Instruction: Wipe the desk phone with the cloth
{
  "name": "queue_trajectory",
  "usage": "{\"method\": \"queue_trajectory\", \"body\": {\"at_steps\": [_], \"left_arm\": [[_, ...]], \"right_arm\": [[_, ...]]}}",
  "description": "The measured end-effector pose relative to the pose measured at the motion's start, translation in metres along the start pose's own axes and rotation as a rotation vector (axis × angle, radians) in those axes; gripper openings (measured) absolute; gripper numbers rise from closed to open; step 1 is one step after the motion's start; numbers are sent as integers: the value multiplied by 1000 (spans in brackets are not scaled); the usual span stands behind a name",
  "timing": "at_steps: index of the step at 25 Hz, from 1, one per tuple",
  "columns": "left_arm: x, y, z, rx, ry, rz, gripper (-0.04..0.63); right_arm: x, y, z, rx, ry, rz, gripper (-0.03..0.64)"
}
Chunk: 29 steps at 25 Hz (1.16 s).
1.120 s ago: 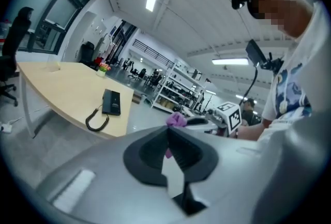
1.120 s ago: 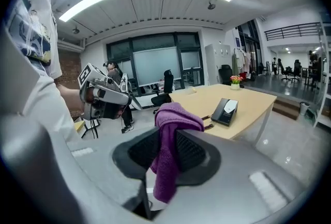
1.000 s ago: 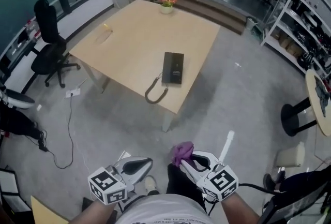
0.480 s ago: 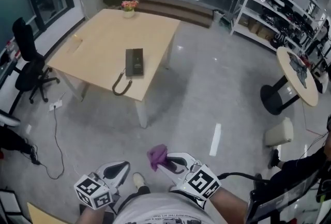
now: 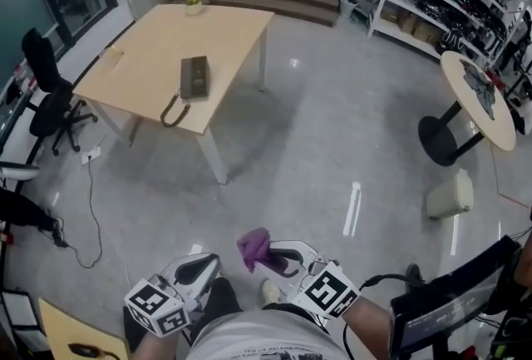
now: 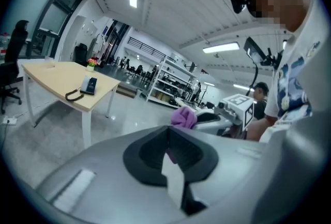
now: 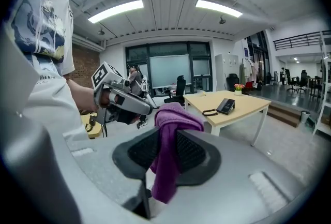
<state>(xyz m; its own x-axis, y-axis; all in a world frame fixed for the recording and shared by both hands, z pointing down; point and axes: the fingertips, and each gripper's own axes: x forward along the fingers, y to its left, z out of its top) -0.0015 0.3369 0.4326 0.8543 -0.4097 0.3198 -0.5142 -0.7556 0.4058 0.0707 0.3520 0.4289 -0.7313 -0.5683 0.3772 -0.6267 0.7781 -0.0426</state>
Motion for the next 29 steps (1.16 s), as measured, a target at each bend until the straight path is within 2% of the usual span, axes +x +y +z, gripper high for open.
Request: {"method": "queue_trajectory", "body": {"at_steps": [6, 15, 22, 29], "left_arm": [[-11, -16, -23, -30, 30, 30, 5], [-25, -11, -5, 41, 19, -40, 5], [-69, 15, -6, 49, -6, -22, 5], [-119, 35, -23, 8, -11, 14, 5]], "right_arm": [[-16, 14, -5, -7, -12, 17, 92], [-1, 32, 14, -25, -21, -32, 91], [32, 62, 37, -61, -21, -21, 91], [61, 99, 43, -57, -15, 1, 91]]}}
